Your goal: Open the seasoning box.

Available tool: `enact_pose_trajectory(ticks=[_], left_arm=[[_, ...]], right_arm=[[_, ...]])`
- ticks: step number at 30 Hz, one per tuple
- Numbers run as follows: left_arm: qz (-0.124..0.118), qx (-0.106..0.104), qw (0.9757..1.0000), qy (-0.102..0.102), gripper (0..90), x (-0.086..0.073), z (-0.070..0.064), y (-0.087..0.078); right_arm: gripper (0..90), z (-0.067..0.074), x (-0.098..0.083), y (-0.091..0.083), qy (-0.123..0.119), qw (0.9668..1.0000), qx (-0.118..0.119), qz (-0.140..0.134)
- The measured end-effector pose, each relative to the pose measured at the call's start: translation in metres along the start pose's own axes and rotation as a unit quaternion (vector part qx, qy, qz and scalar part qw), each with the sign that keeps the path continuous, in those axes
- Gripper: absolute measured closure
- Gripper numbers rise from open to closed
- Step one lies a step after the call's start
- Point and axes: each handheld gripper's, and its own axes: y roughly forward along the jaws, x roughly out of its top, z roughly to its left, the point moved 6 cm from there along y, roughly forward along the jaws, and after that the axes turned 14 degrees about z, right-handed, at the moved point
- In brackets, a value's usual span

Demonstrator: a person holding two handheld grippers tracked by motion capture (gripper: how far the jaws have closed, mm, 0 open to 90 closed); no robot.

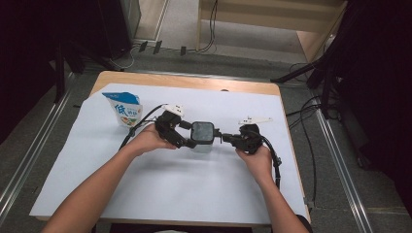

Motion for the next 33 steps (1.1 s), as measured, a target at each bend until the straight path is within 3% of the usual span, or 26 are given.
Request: enact_pose_trajectory(ticks=[7,10,15,33], left_arm=[[0.006,0.015,0.9998,0.009,9.3,0.002,0.006,0.008],[0.015,0.020,0.9995,0.018,9.3,0.003,0.007,0.012],[0.010,0.024,0.9990,0.036,11.6,0.004,0.006,0.014],[0.003,0.021,0.9988,0.043,13.1,0.004,0.006,0.007]], right_arm=[[90.0,0.001,0.000,0.000,-0.001,1.0000,-0.003,-0.001],[90.0,0.001,0.000,0.000,0.001,1.0000,-0.004,-0.001],[90.0,0.001,0.000,0.001,0.004,1.0000,-0.004,-0.004],[90.0,0.002,-0.001,0.001,0.011,0.9999,-0.006,-0.006]])
